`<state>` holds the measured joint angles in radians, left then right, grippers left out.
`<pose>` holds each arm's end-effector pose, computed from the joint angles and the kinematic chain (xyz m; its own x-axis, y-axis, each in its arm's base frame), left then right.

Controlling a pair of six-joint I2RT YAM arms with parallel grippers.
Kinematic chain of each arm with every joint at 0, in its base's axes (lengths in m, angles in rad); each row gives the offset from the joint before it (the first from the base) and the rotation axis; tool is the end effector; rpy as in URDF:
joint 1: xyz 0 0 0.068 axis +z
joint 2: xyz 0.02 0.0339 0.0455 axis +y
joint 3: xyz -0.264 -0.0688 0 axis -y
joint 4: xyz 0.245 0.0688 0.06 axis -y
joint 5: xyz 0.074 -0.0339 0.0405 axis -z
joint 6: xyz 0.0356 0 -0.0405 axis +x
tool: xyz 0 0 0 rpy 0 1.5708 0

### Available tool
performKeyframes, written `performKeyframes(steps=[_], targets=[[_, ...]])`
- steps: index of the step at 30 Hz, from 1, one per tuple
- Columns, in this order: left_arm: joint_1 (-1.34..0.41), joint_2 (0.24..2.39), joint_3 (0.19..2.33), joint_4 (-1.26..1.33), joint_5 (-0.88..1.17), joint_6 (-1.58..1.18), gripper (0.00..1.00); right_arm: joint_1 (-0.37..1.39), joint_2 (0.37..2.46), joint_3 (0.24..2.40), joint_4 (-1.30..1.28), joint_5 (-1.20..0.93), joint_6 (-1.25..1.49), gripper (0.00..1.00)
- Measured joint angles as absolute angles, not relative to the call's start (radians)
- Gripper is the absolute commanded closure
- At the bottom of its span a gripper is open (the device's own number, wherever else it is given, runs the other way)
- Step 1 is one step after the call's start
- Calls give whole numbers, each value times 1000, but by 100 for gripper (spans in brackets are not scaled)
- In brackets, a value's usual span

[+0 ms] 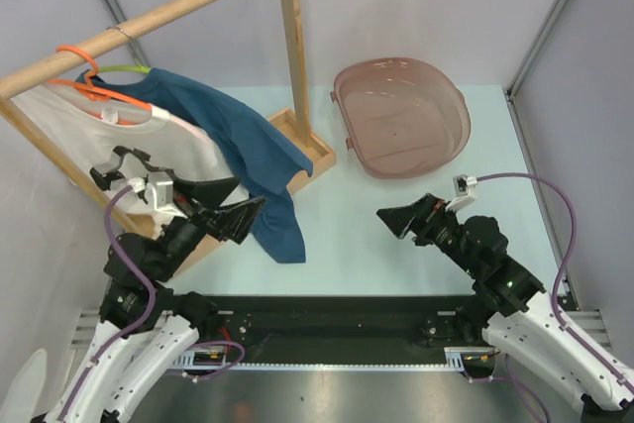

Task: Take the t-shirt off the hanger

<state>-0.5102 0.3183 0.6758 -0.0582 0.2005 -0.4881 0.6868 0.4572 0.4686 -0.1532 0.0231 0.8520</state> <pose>0.0679 -0.0461 0.3702 -0.0750 -0.4846 -0.8715 0.6900 0.6057 -0.3962 0.1056 0.0855 0.2773 -0.5357 0.5337 -0.6543 -0.3235 0.5860 0.7429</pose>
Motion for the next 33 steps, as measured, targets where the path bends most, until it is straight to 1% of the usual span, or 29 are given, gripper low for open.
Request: performKeyframes(steps=[3,5,8,14,19,27,30,31,33], targets=[[-511,336,720,-229,143,-488,0,687,521,537,-202,47,799,0],[-511,337,772,-356,85,-492,0,690,603,612,-222,48,753,0],[-511,307,817,-433,47,-485,0,715,732,734,-224,49,682,0],[-511,199,862,-529,-1,-468,0,842,1040,1104,-184,57,477,0],[-511,169,883,-632,-59,-467,0,936,1275,1400,-114,46,293,0],[-511,139,896,-781,-68,-459,0,980,1670,1850,-102,-4,97,1],[-511,125,928,-818,-68,-447,0,985,1823,2033,-130,-27,51,11],[-511,120,941,-829,-68,-443,0,987,1884,2112,-140,-35,36,20],[-511,115,964,-842,-68,-439,0,993,1981,2234,-160,-43,4,31]])
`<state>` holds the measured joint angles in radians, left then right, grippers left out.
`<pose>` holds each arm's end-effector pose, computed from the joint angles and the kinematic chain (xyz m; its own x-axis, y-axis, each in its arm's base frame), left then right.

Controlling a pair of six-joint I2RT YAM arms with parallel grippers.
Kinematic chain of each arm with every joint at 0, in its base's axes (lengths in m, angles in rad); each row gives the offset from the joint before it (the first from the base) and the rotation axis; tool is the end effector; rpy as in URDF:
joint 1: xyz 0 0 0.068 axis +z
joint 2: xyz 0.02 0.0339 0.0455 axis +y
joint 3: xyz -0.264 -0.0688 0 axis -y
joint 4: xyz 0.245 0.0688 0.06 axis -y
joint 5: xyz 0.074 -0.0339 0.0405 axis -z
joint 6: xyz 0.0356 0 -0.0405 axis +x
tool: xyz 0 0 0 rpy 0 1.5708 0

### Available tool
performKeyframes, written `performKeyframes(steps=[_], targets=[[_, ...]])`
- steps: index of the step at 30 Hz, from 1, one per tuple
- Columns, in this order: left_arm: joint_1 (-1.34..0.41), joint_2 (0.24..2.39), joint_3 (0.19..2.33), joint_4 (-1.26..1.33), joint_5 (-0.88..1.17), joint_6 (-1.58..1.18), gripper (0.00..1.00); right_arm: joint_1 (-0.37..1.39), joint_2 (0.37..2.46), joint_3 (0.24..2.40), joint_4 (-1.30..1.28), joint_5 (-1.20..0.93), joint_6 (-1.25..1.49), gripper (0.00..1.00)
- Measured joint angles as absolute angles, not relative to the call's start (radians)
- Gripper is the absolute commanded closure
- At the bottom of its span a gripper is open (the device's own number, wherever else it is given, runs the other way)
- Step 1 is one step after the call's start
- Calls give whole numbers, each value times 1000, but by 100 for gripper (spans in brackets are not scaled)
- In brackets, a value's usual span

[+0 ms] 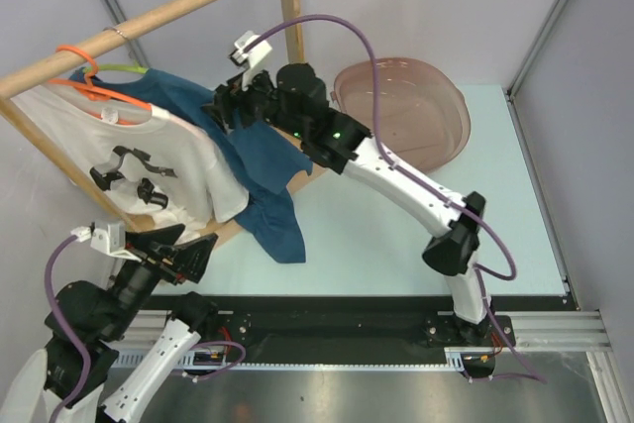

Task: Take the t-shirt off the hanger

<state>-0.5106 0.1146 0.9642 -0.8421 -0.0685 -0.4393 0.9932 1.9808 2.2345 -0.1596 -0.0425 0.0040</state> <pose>-0.0128 0.0100 0.3681 -0.1760 -0.3877 -0.9048 0.3900 0.8165 -0.4258 0.2479 0.3832 0.4855 0.0479 0.0808 -0.9956 -0.8603 0.5098 0.0000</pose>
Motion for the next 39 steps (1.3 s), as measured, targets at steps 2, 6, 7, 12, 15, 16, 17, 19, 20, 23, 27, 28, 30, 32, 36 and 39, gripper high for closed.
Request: performKeyframes(steps=[2,6,7,12,15,16,17,19,20,23,27,28,30,32,36,39], targets=[[-511,109,987,-856,-68,-435,0,1004,2057,2322,-176,-43,-22,59],[-511,98,1009,-881,-68,-435,0,1042,2099,2342,-204,-67,-50,90],[-511,96,1010,-886,-68,-435,0,1052,2101,2340,-194,-59,-52,93],[-511,94,1010,-905,-69,-435,0,1061,2100,2334,-182,-18,-57,100],[-511,96,1011,-908,-68,-435,0,1074,2088,2323,-181,29,-62,100],[-511,98,1013,-907,-68,-435,0,1079,2082,2320,-183,46,-62,100],[-511,101,1015,-908,-68,-435,0,1087,2075,2315,-183,65,-61,100],[-511,109,1019,-906,-66,-435,0,1097,2051,2297,-184,99,-60,100],[-511,114,1020,-904,-63,-436,0,1101,2038,2286,-183,112,-60,100],[-511,134,1021,-900,-38,-439,0,1113,1982,2249,-183,149,-61,100],[-511,172,1022,-899,6,-445,0,1113,1900,2200,-203,186,-60,100],[-511,182,1023,-899,14,-445,0,1113,1877,2172,-208,195,-61,100],[-511,204,1025,-899,35,-447,0,1113,1815,2091,-200,221,-57,100],[-511,225,1032,-898,59,-449,0,1112,1739,1990,-187,243,-52,100],[-511,278,1082,-884,120,-461,0,1108,1581,1796,-167,281,-26,100],[-511,330,1130,-849,176,-479,0,1103,1445,1624,-154,288,19,100]])
